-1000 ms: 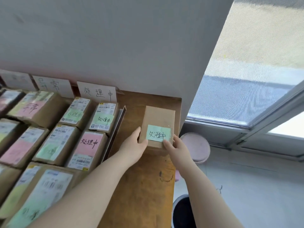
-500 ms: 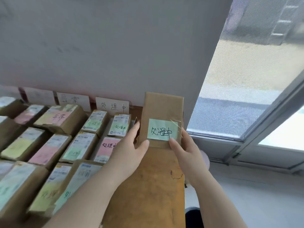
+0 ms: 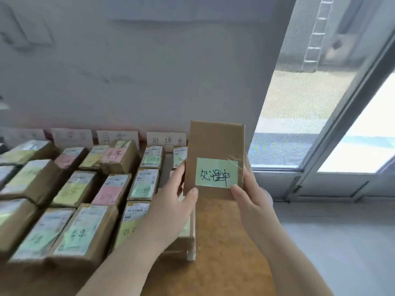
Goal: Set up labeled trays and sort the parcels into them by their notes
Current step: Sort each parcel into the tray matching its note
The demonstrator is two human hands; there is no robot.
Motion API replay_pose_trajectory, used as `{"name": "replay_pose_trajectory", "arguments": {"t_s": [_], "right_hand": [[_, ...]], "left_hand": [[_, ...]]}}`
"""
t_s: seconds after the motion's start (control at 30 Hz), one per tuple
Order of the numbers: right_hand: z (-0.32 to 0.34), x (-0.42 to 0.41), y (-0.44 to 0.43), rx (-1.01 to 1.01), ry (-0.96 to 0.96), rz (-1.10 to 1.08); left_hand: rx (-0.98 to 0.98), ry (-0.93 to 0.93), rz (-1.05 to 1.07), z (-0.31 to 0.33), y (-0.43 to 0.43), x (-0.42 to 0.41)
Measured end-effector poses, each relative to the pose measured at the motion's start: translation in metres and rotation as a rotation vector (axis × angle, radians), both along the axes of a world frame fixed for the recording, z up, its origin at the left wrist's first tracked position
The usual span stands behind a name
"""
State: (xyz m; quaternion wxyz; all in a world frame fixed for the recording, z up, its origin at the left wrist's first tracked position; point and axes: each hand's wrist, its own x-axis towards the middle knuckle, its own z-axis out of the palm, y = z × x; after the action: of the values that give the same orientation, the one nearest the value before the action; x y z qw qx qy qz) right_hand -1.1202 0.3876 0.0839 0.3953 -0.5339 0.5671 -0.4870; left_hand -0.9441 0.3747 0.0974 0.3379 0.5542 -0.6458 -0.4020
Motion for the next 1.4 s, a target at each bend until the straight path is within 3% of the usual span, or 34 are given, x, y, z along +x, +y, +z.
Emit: {"name": "replay_pose_trajectory", "arguments": {"t_s": [0.7,0.87,1.1,1.4], "right_hand": [[-0.02,0.01,0.119,0.089,-0.091,0.093],[-0.01,0.021,0.138,0.04,-0.083,0.08],[0.004,0.09,0.141,0.008,-0.062,0.071],[-0.01,0.219,0.133,0.106,0.092,0.097]], "left_hand": [[0.044,-0.087,0.082,0.002,0.121,0.003],[0.005,-0.025,0.075,0.002,0.145,0.016],[-0.099,0.102,0.129,0.003,0.151,0.083],[-0.035,0.013,0.136,-0.016,0.136,0.206]]}}
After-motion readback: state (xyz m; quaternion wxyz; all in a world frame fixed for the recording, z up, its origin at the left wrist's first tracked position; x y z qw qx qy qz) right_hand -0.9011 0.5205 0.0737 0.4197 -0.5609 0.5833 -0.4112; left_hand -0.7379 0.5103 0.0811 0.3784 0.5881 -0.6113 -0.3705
